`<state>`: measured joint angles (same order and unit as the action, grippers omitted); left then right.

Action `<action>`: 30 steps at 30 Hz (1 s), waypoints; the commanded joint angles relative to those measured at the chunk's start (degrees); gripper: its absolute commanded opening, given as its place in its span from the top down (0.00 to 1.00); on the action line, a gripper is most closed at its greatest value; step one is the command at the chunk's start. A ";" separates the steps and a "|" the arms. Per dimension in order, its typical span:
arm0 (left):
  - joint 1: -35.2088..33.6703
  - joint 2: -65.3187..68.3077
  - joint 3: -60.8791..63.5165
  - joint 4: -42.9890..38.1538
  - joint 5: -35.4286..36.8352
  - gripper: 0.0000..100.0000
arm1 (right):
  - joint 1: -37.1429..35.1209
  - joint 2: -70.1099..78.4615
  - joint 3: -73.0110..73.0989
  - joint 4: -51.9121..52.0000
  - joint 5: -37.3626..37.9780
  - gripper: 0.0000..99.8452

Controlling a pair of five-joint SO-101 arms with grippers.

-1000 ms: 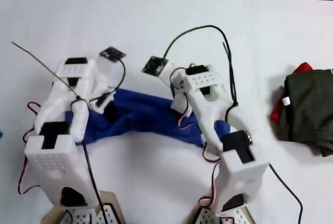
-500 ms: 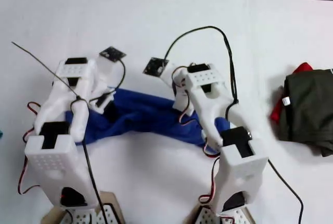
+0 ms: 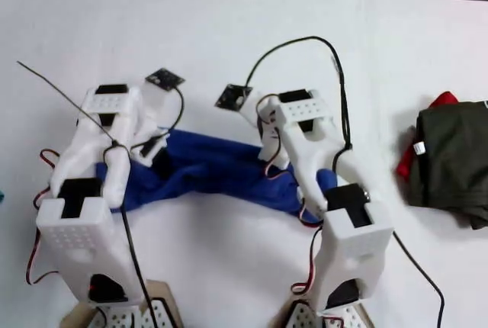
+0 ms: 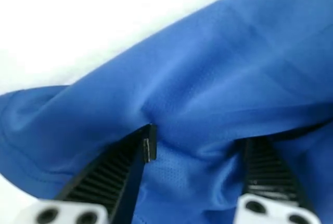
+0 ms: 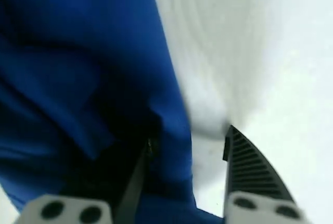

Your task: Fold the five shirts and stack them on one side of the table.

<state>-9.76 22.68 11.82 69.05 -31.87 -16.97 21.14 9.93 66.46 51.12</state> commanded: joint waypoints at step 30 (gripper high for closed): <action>0.26 1.14 0.13 0.79 -0.62 0.71 | 4.53 25.27 -57.49 12.09 8.09 0.98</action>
<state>-9.76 22.68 11.82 69.05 -31.87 -12.75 45.32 -37.98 75.96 58.95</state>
